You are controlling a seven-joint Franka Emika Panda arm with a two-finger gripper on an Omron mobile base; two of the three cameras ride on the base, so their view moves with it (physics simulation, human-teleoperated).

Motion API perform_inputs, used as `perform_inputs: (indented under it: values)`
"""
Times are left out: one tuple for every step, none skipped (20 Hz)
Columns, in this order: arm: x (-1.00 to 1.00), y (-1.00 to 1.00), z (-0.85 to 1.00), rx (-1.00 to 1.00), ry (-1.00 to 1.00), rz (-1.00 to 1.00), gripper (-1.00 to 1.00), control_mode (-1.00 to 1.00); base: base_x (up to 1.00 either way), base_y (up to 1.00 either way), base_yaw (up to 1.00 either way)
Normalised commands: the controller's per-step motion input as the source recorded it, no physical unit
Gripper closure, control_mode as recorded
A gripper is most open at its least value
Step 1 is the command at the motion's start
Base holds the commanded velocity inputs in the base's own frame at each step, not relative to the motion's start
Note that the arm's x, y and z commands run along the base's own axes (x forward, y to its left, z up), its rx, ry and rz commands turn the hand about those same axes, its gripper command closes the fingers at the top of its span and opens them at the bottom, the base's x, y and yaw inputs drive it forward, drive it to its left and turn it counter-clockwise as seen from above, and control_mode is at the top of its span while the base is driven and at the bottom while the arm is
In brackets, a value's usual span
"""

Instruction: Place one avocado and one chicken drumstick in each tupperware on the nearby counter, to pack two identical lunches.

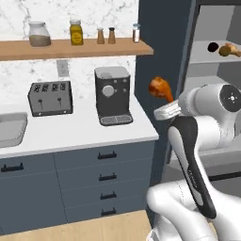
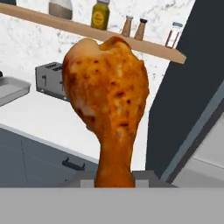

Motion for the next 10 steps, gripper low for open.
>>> perform_inputs:
  values:
    - [0.00,0.00,0.00,0.00,0.00,0.00,1.00,1.00,0.47,1.00,0.00]
    - [0.00,0.00,0.00,0.00,0.00,0.00,1.00,1.00,0.48,1.00,0.00]
    - [0.00,0.00,0.00,0.00,0.00,0.00,1.00,1.00,0.44,1.00,0.00]
    - [0.00,0.00,0.00,0.00,0.00,0.00,1.00,1.00,0.39,1.00,0.00]
    - [0.00,0.00,0.00,0.00,0.00,0.00,1.00,1.00,0.41,1.00,0.00]
    - [0.00,0.00,0.00,0.00,0.00,0.00,1.00,1.00,0.49,1.00,0.00]
    - [0.00,0.00,0.00,0.00,0.00,0.00,1.00,1.00,0.57,1.00,0.00]
    - [0.00,0.00,0.00,0.00,0.00,0.00,1.00,1.00,0.62,1.00,0.00]
    - [0.00,0.00,0.00,0.00,0.00,0.00,1.00,1.00,0.65,1.00,0.00]
    - [0.00,0.00,0.00,0.00,0.00,0.00,1.00,1.00,0.66,1.00,0.00]
